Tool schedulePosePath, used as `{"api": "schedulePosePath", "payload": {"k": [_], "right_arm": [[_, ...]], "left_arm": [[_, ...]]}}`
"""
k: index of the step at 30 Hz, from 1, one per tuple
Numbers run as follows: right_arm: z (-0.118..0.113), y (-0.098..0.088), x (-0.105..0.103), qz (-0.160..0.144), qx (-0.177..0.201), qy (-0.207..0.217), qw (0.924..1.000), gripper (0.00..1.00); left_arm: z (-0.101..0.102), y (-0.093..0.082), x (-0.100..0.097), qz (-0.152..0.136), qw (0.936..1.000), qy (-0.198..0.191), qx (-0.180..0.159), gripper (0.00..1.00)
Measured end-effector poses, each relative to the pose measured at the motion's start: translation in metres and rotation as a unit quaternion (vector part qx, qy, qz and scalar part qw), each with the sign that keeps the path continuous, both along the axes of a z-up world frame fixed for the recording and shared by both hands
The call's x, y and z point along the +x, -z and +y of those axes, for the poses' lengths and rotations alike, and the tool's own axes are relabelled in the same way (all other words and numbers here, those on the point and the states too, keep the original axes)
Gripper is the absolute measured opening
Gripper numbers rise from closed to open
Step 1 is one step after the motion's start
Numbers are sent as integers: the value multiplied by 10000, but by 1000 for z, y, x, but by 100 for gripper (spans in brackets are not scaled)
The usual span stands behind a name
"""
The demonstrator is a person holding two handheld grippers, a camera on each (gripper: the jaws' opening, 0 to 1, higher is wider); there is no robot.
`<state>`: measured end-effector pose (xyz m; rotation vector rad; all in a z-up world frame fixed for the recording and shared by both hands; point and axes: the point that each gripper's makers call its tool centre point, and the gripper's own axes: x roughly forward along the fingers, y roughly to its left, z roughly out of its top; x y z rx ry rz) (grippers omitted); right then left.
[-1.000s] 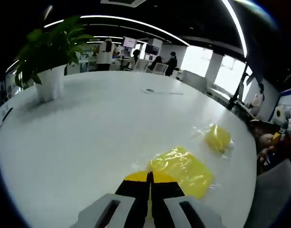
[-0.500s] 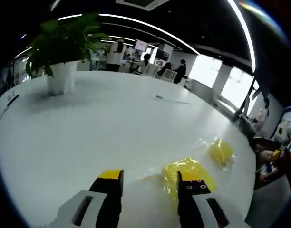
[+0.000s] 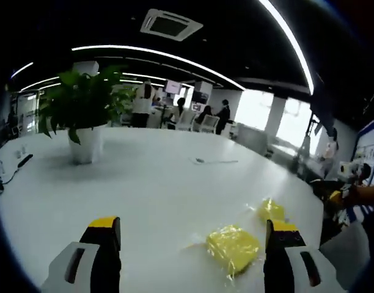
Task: Compare the silicone blocks by pressing each to a similar depth, holding the contact briefly, and releasing to observe deformation and rebound differences across the visible hardness samples.
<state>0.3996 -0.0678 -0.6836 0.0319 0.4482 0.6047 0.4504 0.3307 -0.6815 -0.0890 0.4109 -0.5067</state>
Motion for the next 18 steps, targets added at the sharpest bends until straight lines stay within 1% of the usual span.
{"api": "schedulePosePath", "payload": {"k": [3, 5, 7, 9, 10, 11, 13, 14, 16, 18], "right_arm": [[0, -1, 1, -51, -24, -30, 10000, 96], [0, 1, -1, -7, -31, -55, 10000, 96], [0, 2, -2, -7, -47, -71, 10000, 96], [1, 2, -5, 23, -47, -91, 9999, 96], [1, 3, -6, 63, -51, -95, 9999, 96], [2, 6, -9, 128, -45, -96, 9999, 96], [3, 8, -13, 158, -54, -115, 9998, 96], [3, 9, -14, 156, -58, -132, 9998, 96], [3, 11, -17, 114, -124, -166, 9997, 96], [2, 12, -19, 114, -156, -184, 9996, 96]], "left_arm": [[8, -3, -15, 10, 10000, -23, -16, 100], [15, -7, -25, -64, 9999, -79, 4, 100], [22, -12, -33, -130, 9997, -195, -62, 100], [30, -13, -43, -172, 9995, -263, -87, 100], [32, -13, -45, -184, 9994, -271, -84, 100], [35, -11, -51, -206, 9994, -271, -86, 100], [40, -10, -61, -165, 9994, -304, -73, 100], [43, -11, -66, -160, 9993, -340, -71, 100], [47, -16, -74, -255, 9989, -381, -106, 100], [49, -18, -80, -277, 9989, -379, -49, 100]]}}
